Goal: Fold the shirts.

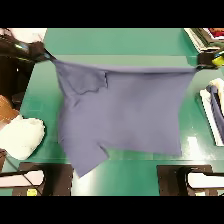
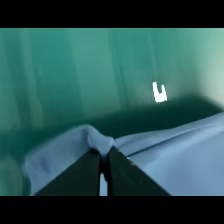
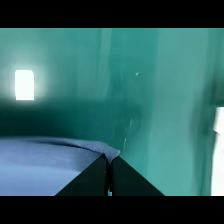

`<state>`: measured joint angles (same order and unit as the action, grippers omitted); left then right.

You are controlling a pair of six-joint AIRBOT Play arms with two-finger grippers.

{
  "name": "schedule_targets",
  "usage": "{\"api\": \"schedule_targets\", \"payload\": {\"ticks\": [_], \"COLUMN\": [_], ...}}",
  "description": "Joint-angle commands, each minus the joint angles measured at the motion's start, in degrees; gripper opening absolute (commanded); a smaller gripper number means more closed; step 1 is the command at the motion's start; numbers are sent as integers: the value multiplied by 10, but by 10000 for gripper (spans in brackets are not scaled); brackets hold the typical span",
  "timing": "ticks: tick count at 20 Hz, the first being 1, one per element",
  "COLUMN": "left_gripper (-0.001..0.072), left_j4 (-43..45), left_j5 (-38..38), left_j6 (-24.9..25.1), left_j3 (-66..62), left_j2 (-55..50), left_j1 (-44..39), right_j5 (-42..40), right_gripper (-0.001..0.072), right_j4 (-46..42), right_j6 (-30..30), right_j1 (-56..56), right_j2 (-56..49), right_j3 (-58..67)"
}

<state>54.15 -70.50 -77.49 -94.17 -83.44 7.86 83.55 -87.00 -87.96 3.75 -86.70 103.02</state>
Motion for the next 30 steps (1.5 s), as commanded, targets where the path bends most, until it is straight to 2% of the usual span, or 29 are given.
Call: {"api": "schedule_targets", "payload": {"ticks": [1, 4, 6, 7, 9, 12, 14, 18, 21, 22, 23, 24, 25, 28, 30], "left_gripper": [31, 31, 31, 31, 31, 30, 30, 31, 37, 304, 564, 470, 411, 410, 411], "left_j4": [-4, -2, -1, 0, 7, 74, 111, 110, 118, 123, 125, 131, 136, 160, 178], "left_j5": [127, 232, 249, 235, 153, 51, 33, 39, 21, 14, 8, 0, -7, -42, -62], "left_j6": [0, 54, 82, 93, 112, 90, 68, 65, 37, 20, 6, -8, -13, -29, -38], "left_j3": [8, -5, -5, -5, -5, 8, 31, 88, 111, 113, 113, 112, 112, 125, 186], "left_j2": [-104, -123, -123, -123, -122, -122, -122, -122, -122, -122, -122, -120, -113, -63, -2], "left_j1": [-15, -44, -54, -53, -40, -33, -33, -33, -33, -33, -33, -33, -31, -15, -7], "right_j5": [-65, -121, -137, -134, -108, -97, -120, -132, -135, -134, -133, -127, -113, -70, -73], "right_gripper": [17, 17, 17, 17, 17, 17, 16, 18, 19, 36, 202, 356, 358, 357, 357], "right_j4": [0, 12, 15, 15, 15, 14, 14, 21, 49, 66, 79, 90, 95, 93, 94], "right_j6": [6, -2, -2, -2, 1, 17, 14, 11, 3, 4, 4, 4, 4, 21, 21], "right_j1": [0, 0, 0, -1, 0, 16, 21, 21, 21, 20, 20, 20, 20, 17, 7], "right_j2": [-92, -110, -110, -110, -105, -83, -65, -60, -60, -59, -59, -57, -53, -17, 31], "right_j3": [-11, -11, -9, -6, -13, -78, -135, -205, -221, -220, -219, -220, -219, -226, -254]}}
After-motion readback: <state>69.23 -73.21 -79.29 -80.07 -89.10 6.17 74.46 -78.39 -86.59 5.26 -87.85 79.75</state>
